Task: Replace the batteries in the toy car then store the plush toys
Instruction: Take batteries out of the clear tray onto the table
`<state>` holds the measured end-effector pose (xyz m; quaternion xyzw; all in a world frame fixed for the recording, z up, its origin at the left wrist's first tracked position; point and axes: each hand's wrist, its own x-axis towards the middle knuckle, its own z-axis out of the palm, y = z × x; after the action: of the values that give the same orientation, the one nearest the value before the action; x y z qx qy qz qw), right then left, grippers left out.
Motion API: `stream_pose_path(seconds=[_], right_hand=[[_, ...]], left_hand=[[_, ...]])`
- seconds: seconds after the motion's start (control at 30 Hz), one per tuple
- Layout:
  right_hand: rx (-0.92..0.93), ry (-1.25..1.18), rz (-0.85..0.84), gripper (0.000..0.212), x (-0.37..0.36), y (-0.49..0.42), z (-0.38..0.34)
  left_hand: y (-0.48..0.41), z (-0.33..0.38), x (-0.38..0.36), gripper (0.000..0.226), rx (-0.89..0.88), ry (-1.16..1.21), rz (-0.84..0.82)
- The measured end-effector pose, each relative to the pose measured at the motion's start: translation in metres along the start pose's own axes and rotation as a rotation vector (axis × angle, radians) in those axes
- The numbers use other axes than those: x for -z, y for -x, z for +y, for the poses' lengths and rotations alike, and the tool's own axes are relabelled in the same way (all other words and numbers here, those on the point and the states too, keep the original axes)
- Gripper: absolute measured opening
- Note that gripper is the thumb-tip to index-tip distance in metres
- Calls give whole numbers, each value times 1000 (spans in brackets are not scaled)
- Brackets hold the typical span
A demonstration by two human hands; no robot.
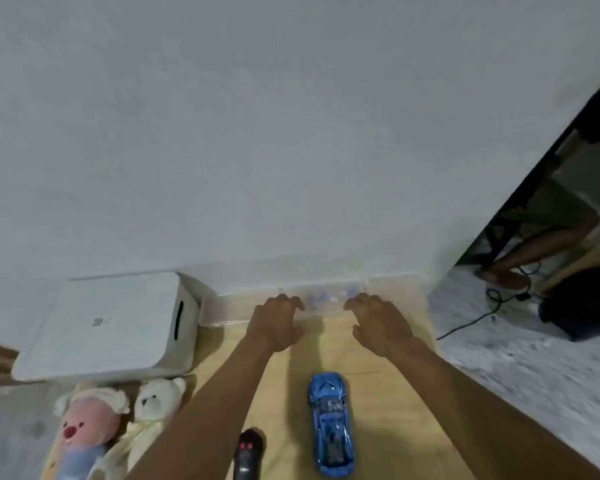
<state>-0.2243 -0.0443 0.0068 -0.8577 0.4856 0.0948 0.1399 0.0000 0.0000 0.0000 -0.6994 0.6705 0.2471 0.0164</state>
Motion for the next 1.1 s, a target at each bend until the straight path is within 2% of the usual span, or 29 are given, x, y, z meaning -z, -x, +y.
stream_pose_path(seconds=[0.13,0.23,0.37,0.67,0.8,0.97,1.1], right_hand=[[50,149,25,55,-19,-27,3],[56,262,76,60,-31,-44,11],[123,333,203,47,-36,-48,11],[206,331,258,56,-42,-49,16],[170,329,219,58,-47,-52,16],[153,254,223,64,-40,-50,15],[111,84,252,42,-18,-53,19]], left_hand=[[-24,4,-16,54,16,-210,20],[-38,1,-27,50,-35,-330,130],[-44,-1,-35,44,-122,-430,229],[-46,-5,-41,45,-261,-397,331],[-43,-6,-43,42,-239,-371,364],[-41,-12,-51,42,-103,-373,372],[-37,-11,-54,65,-38,-284,384]])
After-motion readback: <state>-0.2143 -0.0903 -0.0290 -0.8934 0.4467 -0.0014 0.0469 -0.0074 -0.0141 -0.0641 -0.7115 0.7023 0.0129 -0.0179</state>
